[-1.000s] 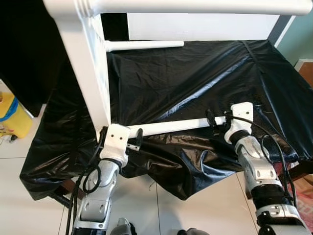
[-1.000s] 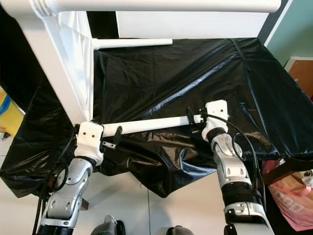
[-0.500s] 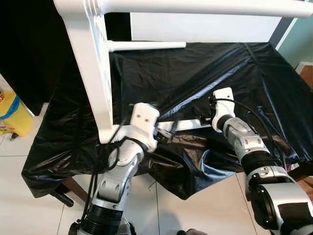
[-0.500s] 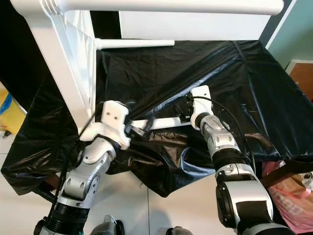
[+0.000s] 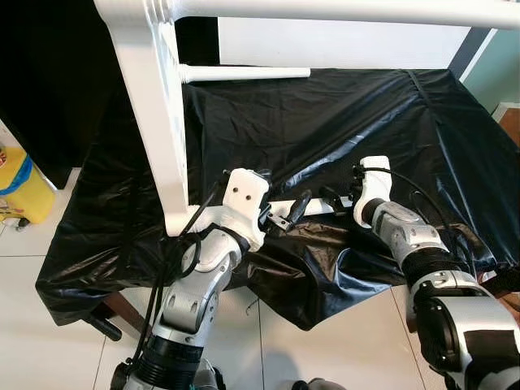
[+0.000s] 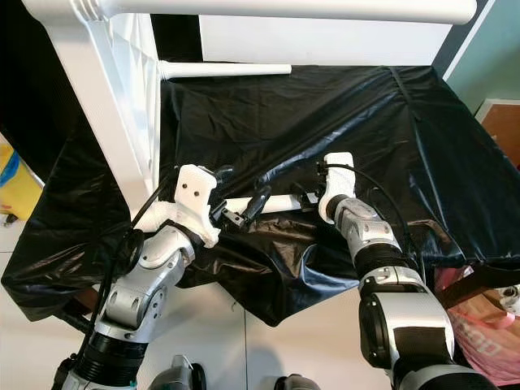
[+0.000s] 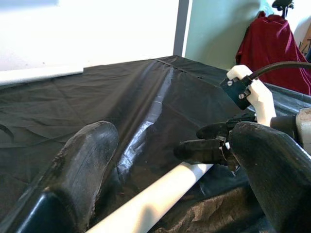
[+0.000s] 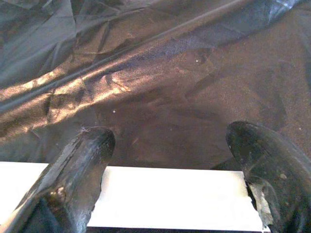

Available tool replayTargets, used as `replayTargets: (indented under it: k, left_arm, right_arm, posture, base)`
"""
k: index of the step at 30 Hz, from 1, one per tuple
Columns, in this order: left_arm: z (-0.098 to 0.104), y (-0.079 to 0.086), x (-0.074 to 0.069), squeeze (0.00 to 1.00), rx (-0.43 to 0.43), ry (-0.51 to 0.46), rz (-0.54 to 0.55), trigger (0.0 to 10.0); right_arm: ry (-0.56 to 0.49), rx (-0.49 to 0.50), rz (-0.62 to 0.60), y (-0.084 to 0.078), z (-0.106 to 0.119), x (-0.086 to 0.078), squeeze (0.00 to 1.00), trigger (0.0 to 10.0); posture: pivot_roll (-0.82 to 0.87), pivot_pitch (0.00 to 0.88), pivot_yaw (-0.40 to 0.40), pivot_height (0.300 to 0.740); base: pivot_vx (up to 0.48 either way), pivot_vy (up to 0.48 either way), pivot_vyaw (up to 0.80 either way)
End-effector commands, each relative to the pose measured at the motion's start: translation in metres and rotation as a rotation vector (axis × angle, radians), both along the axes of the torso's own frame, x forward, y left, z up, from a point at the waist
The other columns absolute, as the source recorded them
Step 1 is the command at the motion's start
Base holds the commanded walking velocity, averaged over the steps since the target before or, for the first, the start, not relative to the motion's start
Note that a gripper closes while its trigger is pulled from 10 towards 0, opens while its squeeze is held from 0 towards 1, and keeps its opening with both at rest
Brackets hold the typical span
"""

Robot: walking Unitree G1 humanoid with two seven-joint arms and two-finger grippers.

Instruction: Building children table

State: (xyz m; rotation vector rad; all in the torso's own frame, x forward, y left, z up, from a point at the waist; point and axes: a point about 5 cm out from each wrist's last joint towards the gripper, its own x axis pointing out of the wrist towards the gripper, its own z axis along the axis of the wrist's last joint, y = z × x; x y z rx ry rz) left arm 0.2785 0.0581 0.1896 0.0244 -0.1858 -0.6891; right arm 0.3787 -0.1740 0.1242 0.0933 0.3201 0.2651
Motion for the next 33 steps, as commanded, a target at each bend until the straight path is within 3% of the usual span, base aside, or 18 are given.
replayTargets:
  k: [1, 4, 10, 18, 20, 33]
  left_arm:
    - [0.001, -0.002, 0.0, 0.0, 0.008, 0.004, -0.015, 10.0]
    - [0.001, -0.004, -0.001, 0.0, 0.006, 0.006, -0.025, 10.0]
    - [0.001, -0.004, 0.0, 0.0, 0.013, 0.006, -0.027, 10.0]
    - [-0.001, -0.003, -0.001, 0.0, 0.013, 0.012, -0.022, 10.0]
    - [-0.001, -0.004, -0.001, 0.0, 0.014, 0.014, -0.024, 10.0]
    - [-0.002, -0.003, -0.002, 0.0, 0.016, 0.016, -0.019, 10.0]
  right_arm:
    - [0.117, 0.032, -0.016, -0.004, -0.022, -0.009, 0.0, 10.0]
    - [0.149, 0.1, -0.025, -0.006, -0.024, -0.013, 0.0, 10.0]
    - [0.167, 0.112, -0.017, -0.003, -0.029, -0.02, 0.0, 10.0]
    - [0.202, 0.153, -0.006, 0.01, -0.04, -0.035, 0.0, 10.0]
    - [0.203, 0.165, 0.011, 0.021, -0.041, -0.042, 0.0, 10.0]
    - [0.224, 0.186, 0.03, 0.041, -0.048, -0.055, 0.0, 10.0]
  posture:
    - [0.06, 0.096, -0.095, 0.74]
    - [0.06, 0.092, -0.098, 0.74]
    - [0.06, 0.087, -0.103, 0.74]
    - [0.05, 0.075, -0.109, 0.74]
    - [0.05, 0.072, -0.108, 0.74]
    - [0.06, 0.075, -0.112, 0.74]
  base:
    - [0.0, 0.0, 0.0]
    - [0.0, 0.0, 0.0]
    - [0.0, 0.0, 0.0]
    - [0.0, 0.0, 0.0]
    - [0.0, 0.0, 0.0]
    - [0.0, 0.0, 0.0]
